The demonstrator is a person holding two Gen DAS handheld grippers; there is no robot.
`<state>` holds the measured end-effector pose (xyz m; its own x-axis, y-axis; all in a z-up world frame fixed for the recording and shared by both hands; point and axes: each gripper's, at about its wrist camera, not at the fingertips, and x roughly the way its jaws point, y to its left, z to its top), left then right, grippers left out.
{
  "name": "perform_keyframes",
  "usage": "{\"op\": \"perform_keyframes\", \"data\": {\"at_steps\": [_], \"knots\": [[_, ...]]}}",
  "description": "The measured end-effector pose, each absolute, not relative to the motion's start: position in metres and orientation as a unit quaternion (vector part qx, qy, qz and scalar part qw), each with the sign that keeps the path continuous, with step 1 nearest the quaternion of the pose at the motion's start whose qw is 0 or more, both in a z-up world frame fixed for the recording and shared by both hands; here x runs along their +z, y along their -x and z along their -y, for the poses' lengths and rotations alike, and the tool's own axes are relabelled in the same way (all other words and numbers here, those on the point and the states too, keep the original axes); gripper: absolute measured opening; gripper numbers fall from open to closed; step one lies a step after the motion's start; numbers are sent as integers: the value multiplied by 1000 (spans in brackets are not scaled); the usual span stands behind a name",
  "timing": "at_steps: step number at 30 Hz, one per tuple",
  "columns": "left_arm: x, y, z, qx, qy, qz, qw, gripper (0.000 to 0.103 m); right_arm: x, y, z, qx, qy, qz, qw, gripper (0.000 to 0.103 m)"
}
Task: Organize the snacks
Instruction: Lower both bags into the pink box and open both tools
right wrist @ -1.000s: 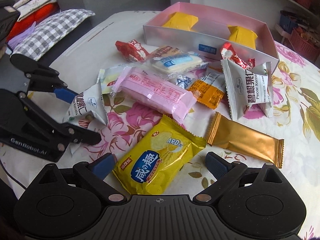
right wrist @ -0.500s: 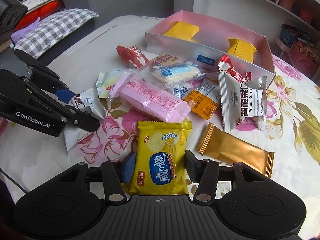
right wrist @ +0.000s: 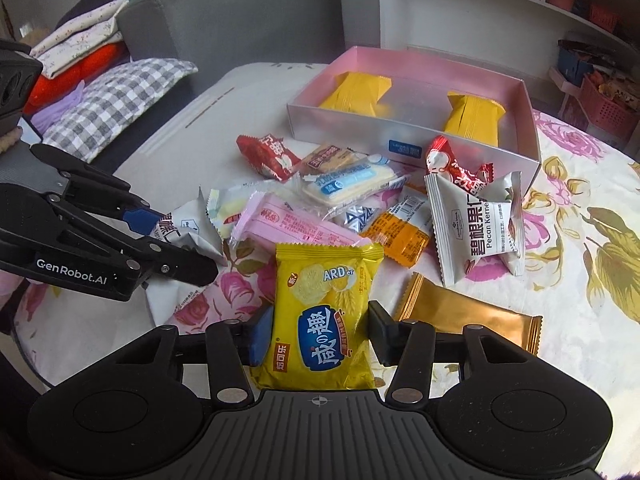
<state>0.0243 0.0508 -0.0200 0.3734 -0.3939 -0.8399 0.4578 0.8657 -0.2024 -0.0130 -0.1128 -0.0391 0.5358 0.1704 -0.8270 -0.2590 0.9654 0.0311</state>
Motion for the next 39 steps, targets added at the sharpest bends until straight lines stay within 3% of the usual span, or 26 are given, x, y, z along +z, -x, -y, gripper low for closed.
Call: {"op": "perform_keyframes", "data": {"at_steps": [13, 26, 39], "knots": [[13, -44, -53, -224, 36, -445, 866, 32, -6, -18, 144, 93, -27, -430, 898, 49], [12, -92, -42, -176, 136, -416, 882, 32, 8, -69, 188, 33, -110, -377, 919, 49], [6, -143, -4, -137, 137, -384, 903, 32, -1, -120, 215, 24, -197, -327, 924, 49]]}}
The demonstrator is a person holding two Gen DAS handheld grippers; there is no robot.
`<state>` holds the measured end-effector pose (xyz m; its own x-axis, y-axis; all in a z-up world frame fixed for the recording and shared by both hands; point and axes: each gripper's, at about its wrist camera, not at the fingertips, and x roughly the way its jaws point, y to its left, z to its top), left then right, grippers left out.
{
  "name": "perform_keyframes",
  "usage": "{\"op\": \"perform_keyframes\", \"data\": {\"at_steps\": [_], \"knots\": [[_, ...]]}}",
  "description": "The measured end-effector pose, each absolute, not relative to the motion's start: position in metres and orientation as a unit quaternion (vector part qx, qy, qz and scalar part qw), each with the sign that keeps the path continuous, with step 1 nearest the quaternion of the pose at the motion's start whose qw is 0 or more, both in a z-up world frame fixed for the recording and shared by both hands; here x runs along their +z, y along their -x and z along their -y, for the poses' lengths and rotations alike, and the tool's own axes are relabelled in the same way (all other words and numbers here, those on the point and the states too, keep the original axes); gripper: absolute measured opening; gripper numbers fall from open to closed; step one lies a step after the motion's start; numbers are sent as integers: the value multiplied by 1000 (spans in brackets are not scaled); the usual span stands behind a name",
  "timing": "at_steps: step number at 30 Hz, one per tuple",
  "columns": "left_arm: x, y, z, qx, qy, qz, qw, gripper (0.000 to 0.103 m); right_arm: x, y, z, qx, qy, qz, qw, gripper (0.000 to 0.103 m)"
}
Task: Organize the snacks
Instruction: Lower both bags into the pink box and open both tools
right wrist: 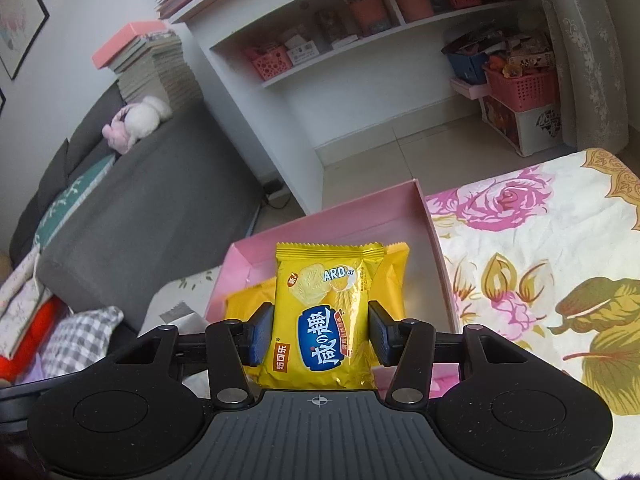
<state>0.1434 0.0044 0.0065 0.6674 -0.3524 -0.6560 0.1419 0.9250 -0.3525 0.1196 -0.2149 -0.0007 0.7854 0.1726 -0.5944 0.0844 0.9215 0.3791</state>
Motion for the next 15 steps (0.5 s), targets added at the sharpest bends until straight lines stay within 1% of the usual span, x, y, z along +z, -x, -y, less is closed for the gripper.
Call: {"op": "perform_keyframes", "data": {"at_steps": [4, 9, 15], "knots": [[-3, -160, 0, -127, 146, -380, 904, 32, -2, -136, 217, 22, -203, -321, 925, 49], [-15, -173, 2, -100, 124, -389, 908, 32, -4, -160, 221, 24, -222, -310, 924, 49], [-29, -186, 4, -93, 107, -395, 908, 33, -18, -190, 222, 14, -210, -319, 924, 49]]}}
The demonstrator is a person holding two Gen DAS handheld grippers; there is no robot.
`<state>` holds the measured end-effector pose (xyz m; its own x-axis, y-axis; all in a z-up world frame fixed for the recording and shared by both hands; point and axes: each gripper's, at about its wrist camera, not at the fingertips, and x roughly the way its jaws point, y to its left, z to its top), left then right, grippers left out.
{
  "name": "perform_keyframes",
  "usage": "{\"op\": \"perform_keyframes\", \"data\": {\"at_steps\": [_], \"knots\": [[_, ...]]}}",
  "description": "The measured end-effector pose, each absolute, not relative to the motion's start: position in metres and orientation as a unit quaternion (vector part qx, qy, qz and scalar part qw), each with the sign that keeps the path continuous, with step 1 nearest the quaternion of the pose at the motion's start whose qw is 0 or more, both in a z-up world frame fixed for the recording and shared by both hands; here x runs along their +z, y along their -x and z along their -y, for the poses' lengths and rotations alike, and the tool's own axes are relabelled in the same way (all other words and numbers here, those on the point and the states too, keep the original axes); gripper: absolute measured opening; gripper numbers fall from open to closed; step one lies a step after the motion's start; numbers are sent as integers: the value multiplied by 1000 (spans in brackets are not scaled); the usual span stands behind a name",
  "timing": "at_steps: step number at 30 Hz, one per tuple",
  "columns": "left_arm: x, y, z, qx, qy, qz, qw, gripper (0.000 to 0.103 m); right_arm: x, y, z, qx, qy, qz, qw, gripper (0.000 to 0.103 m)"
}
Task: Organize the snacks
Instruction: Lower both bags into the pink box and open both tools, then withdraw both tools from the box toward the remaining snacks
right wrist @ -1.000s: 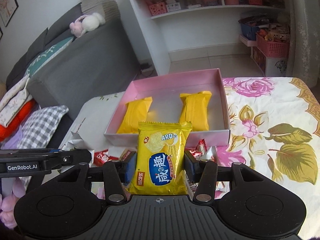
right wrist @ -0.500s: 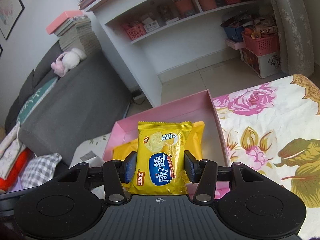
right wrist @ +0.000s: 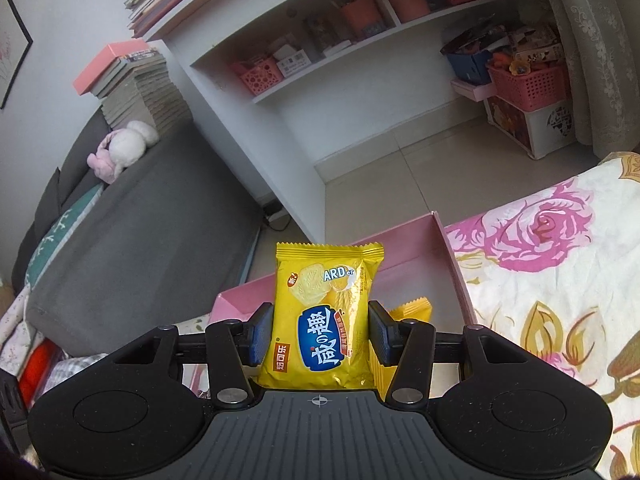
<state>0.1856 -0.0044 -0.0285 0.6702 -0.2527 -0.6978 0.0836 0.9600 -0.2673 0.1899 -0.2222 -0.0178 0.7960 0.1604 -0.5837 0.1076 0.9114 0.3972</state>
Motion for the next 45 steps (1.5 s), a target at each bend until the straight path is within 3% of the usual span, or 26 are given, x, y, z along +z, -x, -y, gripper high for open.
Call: {"op": "perform_keyframes", "data": {"at_steps": [11, 13, 15, 16, 29, 45], "knots": [[-33, -198, 18, -118, 77, -387, 911, 37, -34, -212, 237, -12, -212, -331, 920, 51], [-34, -198, 16, -118, 76, -389, 910, 44, -34, -210, 240, -12, -223, -327, 918, 52], [-34, -195, 13, -115, 75, -382, 914, 52, -33, -208, 243, -9, -237, -326, 915, 68], [-33, -194, 11, -116, 76, -380, 915, 56, -32, -206, 244, -8, -239, -324, 916, 70], [-15, -173, 5, -131, 72, -371, 917, 81, -10, -180, 228, -4, -185, -337, 923, 80], [1, -126, -14, -138, 42, -379, 914, 96, 13, -120, 220, 5, -168, -350, 922, 89]]}}
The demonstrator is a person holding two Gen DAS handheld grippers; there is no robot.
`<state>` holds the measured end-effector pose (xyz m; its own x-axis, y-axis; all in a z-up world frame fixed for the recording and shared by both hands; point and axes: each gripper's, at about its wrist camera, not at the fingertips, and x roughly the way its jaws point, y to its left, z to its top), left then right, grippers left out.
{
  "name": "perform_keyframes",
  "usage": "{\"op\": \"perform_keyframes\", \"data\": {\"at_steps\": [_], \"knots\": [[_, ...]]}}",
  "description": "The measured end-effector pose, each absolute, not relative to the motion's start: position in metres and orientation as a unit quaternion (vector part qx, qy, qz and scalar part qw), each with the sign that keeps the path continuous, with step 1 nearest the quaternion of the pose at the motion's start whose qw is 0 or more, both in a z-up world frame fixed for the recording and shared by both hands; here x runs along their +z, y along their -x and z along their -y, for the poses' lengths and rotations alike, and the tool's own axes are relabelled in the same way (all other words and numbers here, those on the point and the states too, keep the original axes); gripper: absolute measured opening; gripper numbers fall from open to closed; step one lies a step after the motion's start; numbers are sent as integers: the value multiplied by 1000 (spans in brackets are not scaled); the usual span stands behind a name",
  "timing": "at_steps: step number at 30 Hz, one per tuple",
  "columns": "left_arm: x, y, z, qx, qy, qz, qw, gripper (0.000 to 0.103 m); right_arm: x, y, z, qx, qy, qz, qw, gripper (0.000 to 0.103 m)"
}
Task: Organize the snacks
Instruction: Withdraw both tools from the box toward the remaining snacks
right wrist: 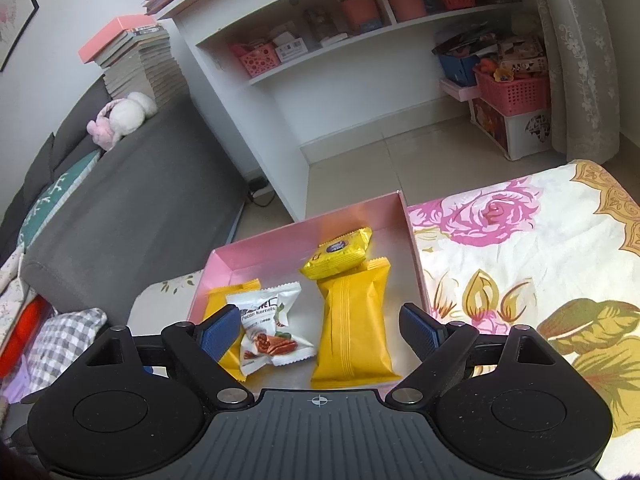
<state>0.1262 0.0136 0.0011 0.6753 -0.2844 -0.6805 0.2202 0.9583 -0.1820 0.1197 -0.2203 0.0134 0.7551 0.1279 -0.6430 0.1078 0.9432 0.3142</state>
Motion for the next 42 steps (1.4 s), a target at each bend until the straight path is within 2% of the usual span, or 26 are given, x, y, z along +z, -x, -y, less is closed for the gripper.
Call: {"op": "perform_keyframes", "data": {"at_steps": [3, 11, 17, 25, 33, 35, 42], "knots": [[3, -115, -20, -137, 35, -380, 914, 98, 17, -109, 217, 8, -163, -351, 922, 96], [4, -90, -29, -137, 30, -384, 913, 100, 23, -83, 209, 0, -141, -365, 920, 97], [-7, -69, -31, -147, 19, -386, 910, 101, 7, -60, 208, -4, -136, -392, 910, 97], [-23, -53, -34, -208, -32, -369, 905, 101, -4, -35, 215, 24, -110, -405, 907, 97], [-42, -49, -26, -293, -62, -381, 875, 96, -27, -25, 219, 67, -50, -429, 899, 97], [-46, -49, -24, -304, -70, -392, 866, 91, -30, -23, 218, 85, -33, -429, 899, 97], [-51, -40, -22, -333, -88, -416, 842, 82, -48, -27, 213, 145, 4, -449, 882, 97]]}}
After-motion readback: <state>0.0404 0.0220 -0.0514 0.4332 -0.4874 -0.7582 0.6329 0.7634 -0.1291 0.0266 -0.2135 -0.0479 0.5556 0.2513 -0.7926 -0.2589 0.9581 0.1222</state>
